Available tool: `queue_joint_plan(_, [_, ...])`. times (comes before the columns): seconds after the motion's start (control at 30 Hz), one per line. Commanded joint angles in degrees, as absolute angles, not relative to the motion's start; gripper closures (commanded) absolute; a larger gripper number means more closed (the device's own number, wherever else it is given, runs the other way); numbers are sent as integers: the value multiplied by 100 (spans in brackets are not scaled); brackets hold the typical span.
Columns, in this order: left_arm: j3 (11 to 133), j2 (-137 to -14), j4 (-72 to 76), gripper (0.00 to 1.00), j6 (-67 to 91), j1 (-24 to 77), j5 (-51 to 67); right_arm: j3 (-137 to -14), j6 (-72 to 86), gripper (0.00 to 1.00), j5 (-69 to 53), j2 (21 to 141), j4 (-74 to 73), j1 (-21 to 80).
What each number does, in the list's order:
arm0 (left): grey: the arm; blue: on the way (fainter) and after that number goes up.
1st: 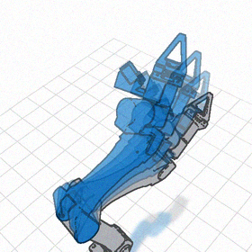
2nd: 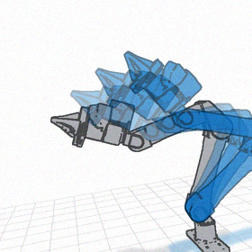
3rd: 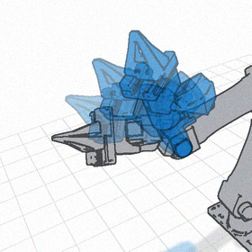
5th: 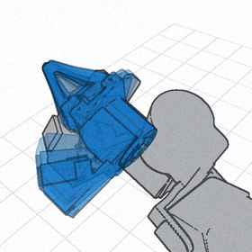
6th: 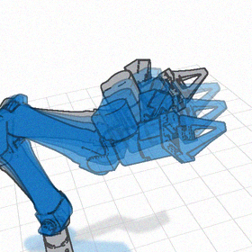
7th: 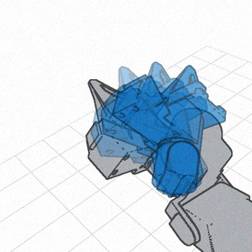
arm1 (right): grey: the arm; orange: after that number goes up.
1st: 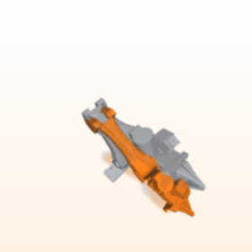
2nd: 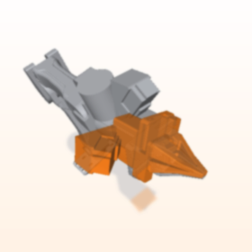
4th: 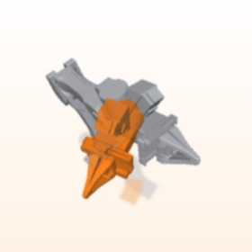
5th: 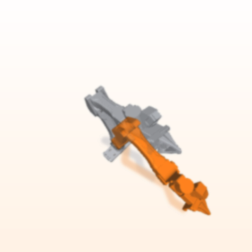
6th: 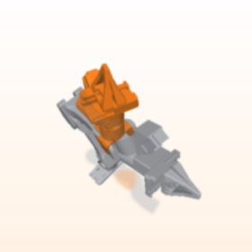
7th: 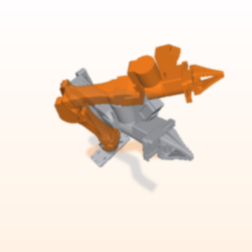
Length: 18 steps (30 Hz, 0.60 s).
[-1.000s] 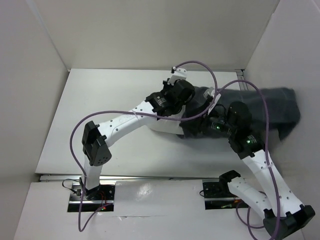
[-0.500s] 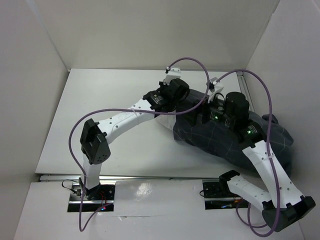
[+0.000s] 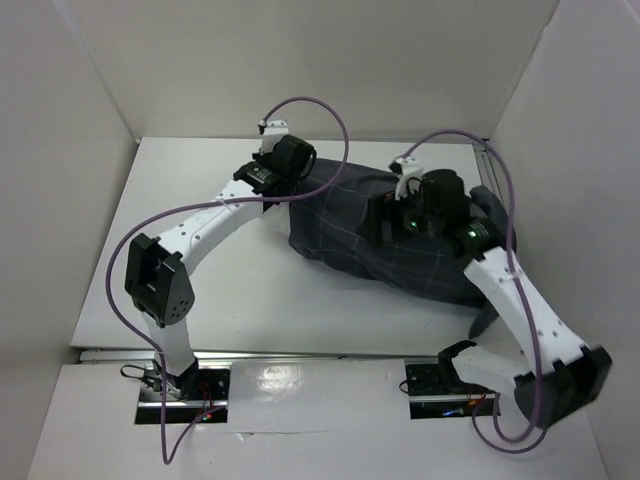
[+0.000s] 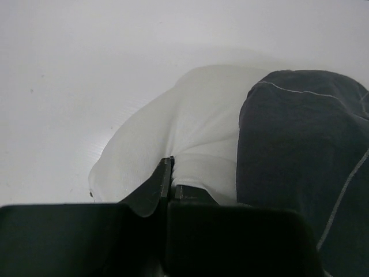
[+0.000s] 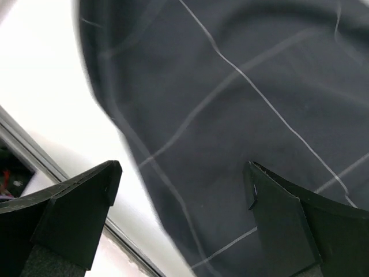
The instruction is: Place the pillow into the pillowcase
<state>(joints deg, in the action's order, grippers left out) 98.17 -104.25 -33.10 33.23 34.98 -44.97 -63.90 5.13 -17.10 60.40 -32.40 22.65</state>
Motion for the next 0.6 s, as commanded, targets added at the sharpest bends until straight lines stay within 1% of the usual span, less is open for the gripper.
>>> queue_joint_plan(0.0, [9686,-10169,-3717,100,3586,3551,-4764,-6521,237,0,-1556,7246,-3228,2338])
queue_joint_plan(0.07, [9528,-9968,-3788,100,3752,3551,-4764,-6600,106,0,-1635,7749,-2893,2338])
queue_joint_plan(0.1, [9466,-9897,-3919,100,3753,3551,-4764,-6688,105,0,-1635,8239,-2683,2338])
queue_joint_plan(0.23, [9150,-9344,-3920,100,3841,3655,-4711,-7294,333,0,-986,9033,-2541,2338])
queue_joint_plan(0.3, [9053,-8985,-3920,100,3788,3805,-4711,-7348,404,0,-669,9035,-2200,2260])
queue_joint_plan(0.43, [8815,-8623,-3578,100,3481,4314,-4457,-7181,642,0,-326,8352,-1751,1881])
queue_joint_plan(0.5, [8815,-8561,-3472,100,3289,4490,-4307,-7015,712,0,103,8052,-1688,1829])
queue_joint_plan(0.57, [8982,-8639,-3472,100,3183,4814,-4307,-7014,773,0,464,7630,-1967,1828])
